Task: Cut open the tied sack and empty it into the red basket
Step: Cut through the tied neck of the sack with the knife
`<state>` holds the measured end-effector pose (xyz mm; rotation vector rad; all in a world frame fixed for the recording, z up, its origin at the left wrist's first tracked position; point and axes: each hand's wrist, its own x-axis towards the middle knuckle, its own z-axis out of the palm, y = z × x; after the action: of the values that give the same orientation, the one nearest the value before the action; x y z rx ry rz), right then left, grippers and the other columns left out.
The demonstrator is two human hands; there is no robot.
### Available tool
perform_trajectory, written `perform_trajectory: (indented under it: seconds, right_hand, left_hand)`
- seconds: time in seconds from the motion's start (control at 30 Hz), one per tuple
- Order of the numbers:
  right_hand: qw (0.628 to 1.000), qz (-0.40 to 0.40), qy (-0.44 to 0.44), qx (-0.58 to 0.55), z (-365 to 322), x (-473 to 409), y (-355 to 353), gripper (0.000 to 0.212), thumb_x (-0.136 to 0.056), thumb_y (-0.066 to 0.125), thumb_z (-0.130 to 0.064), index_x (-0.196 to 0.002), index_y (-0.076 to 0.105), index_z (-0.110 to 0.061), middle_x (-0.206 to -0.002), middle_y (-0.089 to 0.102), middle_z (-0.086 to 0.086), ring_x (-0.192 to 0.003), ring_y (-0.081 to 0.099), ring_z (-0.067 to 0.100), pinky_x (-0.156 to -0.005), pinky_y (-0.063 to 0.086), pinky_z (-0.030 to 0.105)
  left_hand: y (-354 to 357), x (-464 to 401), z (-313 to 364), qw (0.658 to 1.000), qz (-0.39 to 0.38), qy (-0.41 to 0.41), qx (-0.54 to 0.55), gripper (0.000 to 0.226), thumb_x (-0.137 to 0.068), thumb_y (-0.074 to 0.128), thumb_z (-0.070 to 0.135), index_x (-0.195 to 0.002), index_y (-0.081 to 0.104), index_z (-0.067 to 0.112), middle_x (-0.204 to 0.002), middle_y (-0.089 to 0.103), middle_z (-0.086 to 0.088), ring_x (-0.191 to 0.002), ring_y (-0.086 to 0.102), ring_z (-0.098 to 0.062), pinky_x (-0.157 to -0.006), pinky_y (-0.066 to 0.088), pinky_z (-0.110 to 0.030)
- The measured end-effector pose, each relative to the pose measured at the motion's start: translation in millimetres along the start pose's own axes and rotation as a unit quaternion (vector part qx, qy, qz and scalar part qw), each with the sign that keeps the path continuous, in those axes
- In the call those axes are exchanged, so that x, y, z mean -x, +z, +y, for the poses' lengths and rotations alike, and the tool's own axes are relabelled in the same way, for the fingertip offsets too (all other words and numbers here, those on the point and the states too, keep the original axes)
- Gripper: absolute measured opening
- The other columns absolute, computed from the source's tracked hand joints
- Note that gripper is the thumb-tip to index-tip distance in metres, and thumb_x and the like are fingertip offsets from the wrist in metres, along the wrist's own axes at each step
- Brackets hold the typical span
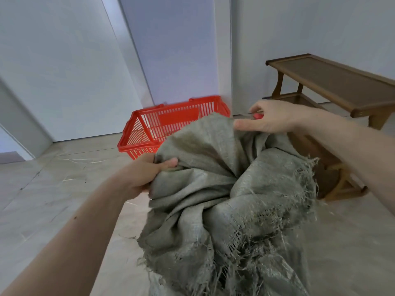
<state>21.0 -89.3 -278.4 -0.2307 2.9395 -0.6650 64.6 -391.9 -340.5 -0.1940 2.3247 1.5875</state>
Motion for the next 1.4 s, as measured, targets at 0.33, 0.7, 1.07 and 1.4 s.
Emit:
perform_trajectory:
  seconds: [0.33,0.7,1.07,1.4]
  right_hand:
    - [0.914,0.061,-0.045,-0.399,-49.3,10.7,26.2,0.034,-0.083,0.077,-0.043,-0.074,0.063,-0.014,-0.060,0.062,0.001,-0.048,0.057,0.013,-0.051,0.051,0.031]
    - [0.960,0.112,-0.037,-0.254,-65.4,43.7,1.7,0.056,-0.079,0.064,-0.069,-0.097,0.063,-0.016,-0.086,0.064,-0.009,-0.059,0.055,0.000,-0.053,0.039,0.021]
    - [0.941,0.046,0.007,-0.335,-41.6,76.6,27.2,0.059,-0.056,0.080,-0.071,-0.091,0.077,-0.023,-0.088,0.078,-0.005,-0.085,0.075,0.015,-0.087,0.059,0.047]
    - [0.885,0.093,-0.072,-0.450,-100.4,85.8,65.2,0.091,-0.045,0.094,-0.054,-0.125,0.054,-0.039,-0.120,0.065,-0.022,-0.114,0.058,-0.007,-0.103,0.045,0.025]
  left_hand:
    - [57.2,7.4,36.8,0.939,-0.110,0.203,0.257,0.087,-0.072,0.068,0.053,-0.151,0.032,0.041,-0.137,0.063,0.008,-0.119,0.065,-0.013,-0.096,0.055,-0.039]
    - [64.4,2.0,42.8,0.925,0.083,0.150,0.339,0.019,-0.093,0.065,0.009,-0.112,0.069,0.005,-0.100,0.075,-0.014,-0.093,0.072,-0.026,-0.086,0.060,-0.040]
    - [34.3,3.6,72.6,0.873,0.144,0.112,0.451,0.046,-0.098,0.061,0.029,-0.132,0.057,-0.001,-0.129,0.065,-0.023,-0.117,0.065,-0.037,-0.099,0.052,-0.056]
    - [48.7,19.0,98.6,0.859,0.121,0.014,0.498,0.050,-0.102,0.040,0.043,-0.090,0.070,0.005,-0.074,0.075,-0.015,-0.063,0.074,-0.027,-0.055,0.060,-0.031]
